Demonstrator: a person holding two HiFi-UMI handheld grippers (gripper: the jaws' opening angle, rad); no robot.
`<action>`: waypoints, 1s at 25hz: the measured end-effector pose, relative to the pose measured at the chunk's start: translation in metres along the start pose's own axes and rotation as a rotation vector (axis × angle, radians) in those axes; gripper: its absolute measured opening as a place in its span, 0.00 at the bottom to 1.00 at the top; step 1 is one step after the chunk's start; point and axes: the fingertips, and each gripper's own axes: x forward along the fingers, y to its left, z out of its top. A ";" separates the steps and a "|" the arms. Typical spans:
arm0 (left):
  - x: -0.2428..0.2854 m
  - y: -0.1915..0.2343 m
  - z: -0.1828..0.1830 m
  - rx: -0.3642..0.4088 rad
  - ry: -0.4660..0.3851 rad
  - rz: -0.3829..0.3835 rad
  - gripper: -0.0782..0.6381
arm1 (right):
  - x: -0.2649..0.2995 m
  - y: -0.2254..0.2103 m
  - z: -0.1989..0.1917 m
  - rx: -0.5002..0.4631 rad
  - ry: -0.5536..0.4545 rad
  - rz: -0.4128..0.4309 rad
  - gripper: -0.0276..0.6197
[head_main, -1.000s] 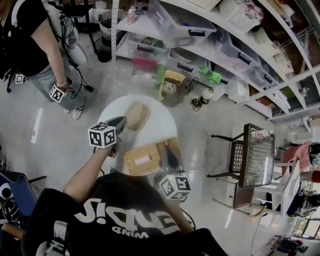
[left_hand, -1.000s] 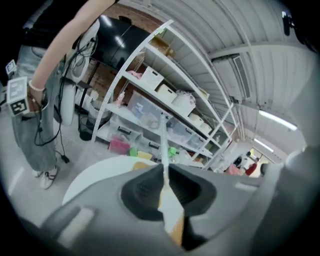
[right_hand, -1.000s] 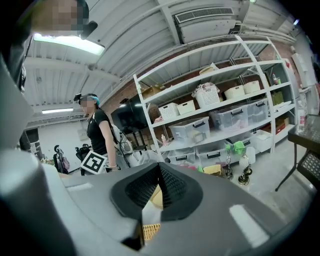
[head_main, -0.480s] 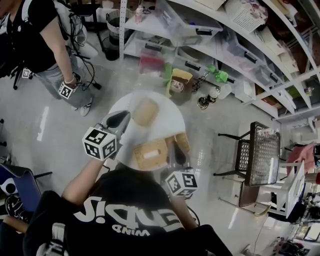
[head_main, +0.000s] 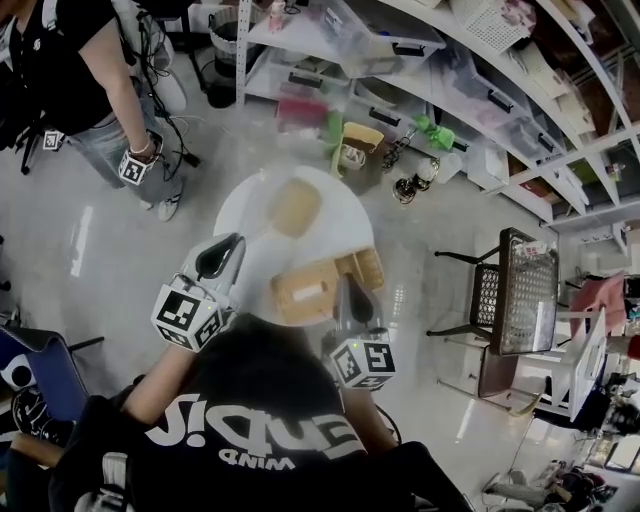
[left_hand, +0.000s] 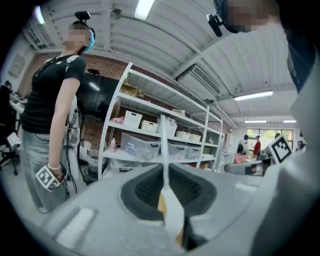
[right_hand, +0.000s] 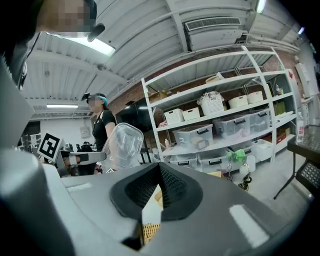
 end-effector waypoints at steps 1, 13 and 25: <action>-0.006 -0.001 -0.003 0.002 0.001 0.000 0.15 | -0.003 0.003 0.000 -0.004 -0.009 -0.001 0.03; -0.048 -0.014 -0.012 -0.017 -0.023 0.050 0.15 | -0.018 0.021 0.004 -0.024 -0.059 0.067 0.03; -0.078 -0.059 -0.032 -0.016 -0.028 0.159 0.15 | -0.070 0.009 -0.013 -0.033 -0.045 0.130 0.03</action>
